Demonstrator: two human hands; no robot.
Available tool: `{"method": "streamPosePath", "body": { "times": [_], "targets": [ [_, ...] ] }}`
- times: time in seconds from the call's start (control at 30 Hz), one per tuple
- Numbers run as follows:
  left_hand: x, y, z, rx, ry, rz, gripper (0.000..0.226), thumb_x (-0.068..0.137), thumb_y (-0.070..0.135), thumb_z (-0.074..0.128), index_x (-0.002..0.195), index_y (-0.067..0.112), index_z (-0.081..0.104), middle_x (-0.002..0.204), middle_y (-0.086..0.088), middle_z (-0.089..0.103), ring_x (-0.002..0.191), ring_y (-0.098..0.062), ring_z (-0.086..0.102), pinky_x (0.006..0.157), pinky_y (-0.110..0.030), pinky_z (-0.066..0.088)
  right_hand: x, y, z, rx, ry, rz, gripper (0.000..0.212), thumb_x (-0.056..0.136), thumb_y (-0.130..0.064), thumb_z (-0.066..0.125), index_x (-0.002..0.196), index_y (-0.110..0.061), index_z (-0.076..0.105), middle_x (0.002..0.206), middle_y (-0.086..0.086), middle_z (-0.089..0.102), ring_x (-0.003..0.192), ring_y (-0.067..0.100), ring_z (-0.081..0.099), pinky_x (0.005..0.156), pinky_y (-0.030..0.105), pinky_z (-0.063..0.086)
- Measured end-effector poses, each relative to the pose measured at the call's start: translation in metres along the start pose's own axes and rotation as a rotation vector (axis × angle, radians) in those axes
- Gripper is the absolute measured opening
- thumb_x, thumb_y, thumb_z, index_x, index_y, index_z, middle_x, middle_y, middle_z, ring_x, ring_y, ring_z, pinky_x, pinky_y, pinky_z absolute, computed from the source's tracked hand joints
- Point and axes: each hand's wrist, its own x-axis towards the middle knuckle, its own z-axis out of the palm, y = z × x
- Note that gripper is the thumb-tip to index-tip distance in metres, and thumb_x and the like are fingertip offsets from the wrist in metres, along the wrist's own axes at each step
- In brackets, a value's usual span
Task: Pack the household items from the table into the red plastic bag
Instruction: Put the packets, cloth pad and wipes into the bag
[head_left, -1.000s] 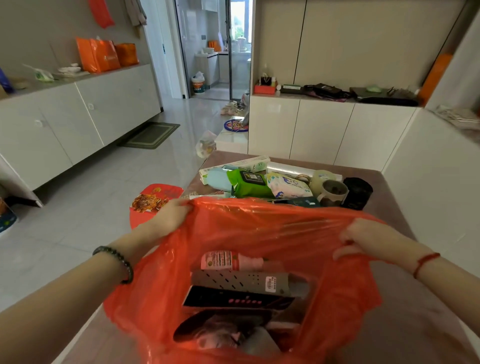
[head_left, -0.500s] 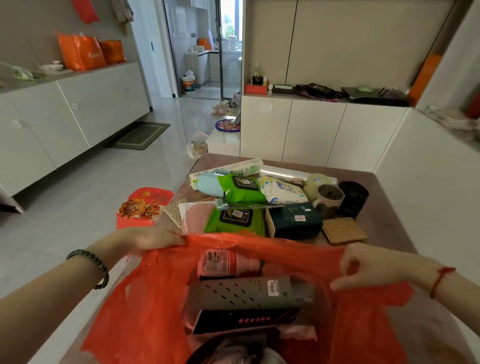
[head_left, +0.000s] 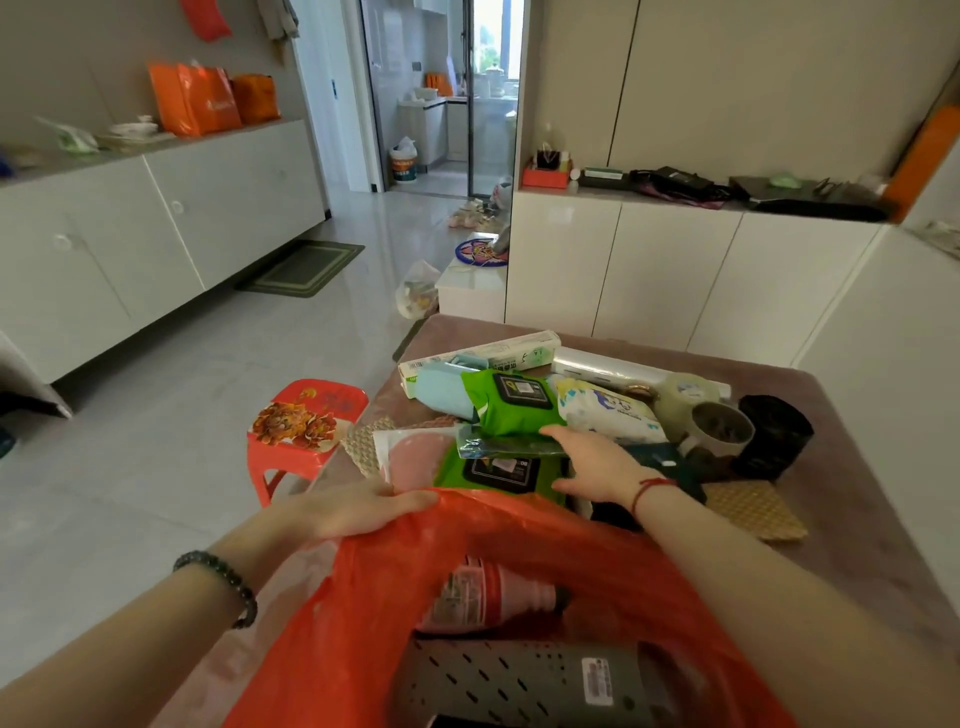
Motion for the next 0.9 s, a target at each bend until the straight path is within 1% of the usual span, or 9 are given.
{"method": "streamPosePath", "body": {
  "times": [0.07,0.13,0.27,0.4,0.53,0.67,0.73,0.8,0.9],
  "targets": [
    [0.003,-0.002,0.002,0.025,0.041,0.016,0.105,0.045,0.093,0.047,0.126,0.026,0.056,0.119,0.005,0.066,0.108,-0.012,0.063,0.103,-0.031,0.046,0.020,0.000,0.018,-0.085,-0.018,0.003,0.071,0.082,-0.021,0.064,0.143,-0.020,0.027,0.139,0.007,0.045,0.123,0.023,0.048,0.099,0.038,0.045],
    [0.002,-0.002,0.003,-0.016,0.082,-0.002,0.082,0.066,0.079,0.046,0.126,0.024,0.057,0.119,0.003,0.065,0.106,-0.012,0.063,0.098,-0.025,0.047,0.032,0.001,0.031,-0.162,0.004,0.003,0.060,0.087,-0.018,0.057,0.141,-0.020,0.032,0.139,0.007,0.047,0.124,0.025,0.048,0.101,0.039,0.043],
    [0.005,-0.010,0.004,-0.041,0.166,-0.043,0.062,0.083,0.065,0.040,0.125,0.022,0.058,0.119,0.002,0.066,0.106,-0.014,0.063,0.099,-0.027,0.046,0.033,-0.001,0.034,-0.084,0.226,0.089,0.028,0.094,-0.011,0.040,0.114,-0.013,0.060,0.111,0.010,0.065,0.103,0.027,0.061,0.084,0.034,0.047],
    [0.000,-0.012,0.005,-0.101,0.265,-0.049,0.064,0.080,0.066,0.042,0.115,0.017,0.064,0.113,-0.002,0.068,0.099,-0.016,0.065,0.102,-0.031,0.045,0.004,-0.015,-0.004,0.247,0.406,0.102,0.018,0.096,-0.017,0.043,0.099,-0.011,0.060,0.091,0.006,0.063,0.087,0.022,0.061,0.070,0.028,0.044],
    [-0.008,-0.005,0.011,-0.148,0.385,-0.031,0.043,0.091,0.051,0.042,0.106,0.016,0.061,0.105,-0.006,0.064,0.087,-0.015,0.059,0.085,-0.023,0.043,-0.067,-0.035,-0.060,0.698,0.681,0.022,0.014,0.094,-0.014,0.047,0.084,-0.020,0.054,0.067,-0.004,0.055,0.053,-0.003,0.053,0.054,0.017,0.041],
    [-0.021,-0.002,0.012,-0.128,0.474,-0.020,0.051,0.093,0.049,0.040,0.114,0.008,0.062,0.112,-0.012,0.064,0.090,-0.020,0.057,0.086,-0.026,0.042,-0.154,-0.052,-0.084,0.890,0.744,-0.123,0.019,0.083,-0.044,0.054,0.078,-0.025,0.056,0.060,-0.001,0.053,0.059,-0.001,0.050,0.060,0.014,0.040],
    [-0.026,-0.001,0.014,-0.100,0.527,0.012,0.045,0.093,0.047,0.041,0.097,0.009,0.065,0.093,-0.009,0.066,0.086,-0.022,0.057,0.074,-0.021,0.045,-0.189,-0.060,-0.076,0.871,0.665,-0.173,0.020,0.069,-0.049,0.064,0.079,-0.032,0.059,0.067,0.003,0.058,0.065,0.001,0.053,0.063,0.008,0.041],
    [-0.036,0.003,0.019,-0.046,0.585,0.056,0.043,0.095,0.042,0.040,0.076,0.011,0.061,0.072,-0.002,0.060,0.075,-0.020,0.056,0.056,-0.012,0.038,-0.211,-0.064,-0.060,0.664,0.682,-0.265,0.016,0.073,-0.035,0.073,0.080,-0.036,0.058,0.077,-0.018,0.065,0.075,-0.011,0.057,0.069,-0.001,0.039],
    [-0.047,0.008,0.021,0.050,0.632,0.097,0.048,0.094,0.047,0.040,0.090,0.007,0.065,0.086,-0.008,0.065,0.080,-0.021,0.058,0.066,-0.021,0.043,-0.219,-0.062,-0.019,0.225,0.628,-0.414,0.028,0.066,-0.022,0.060,0.092,-0.031,0.057,0.077,-0.015,0.061,0.078,-0.003,0.055,0.066,0.007,0.040]
  ]
}}
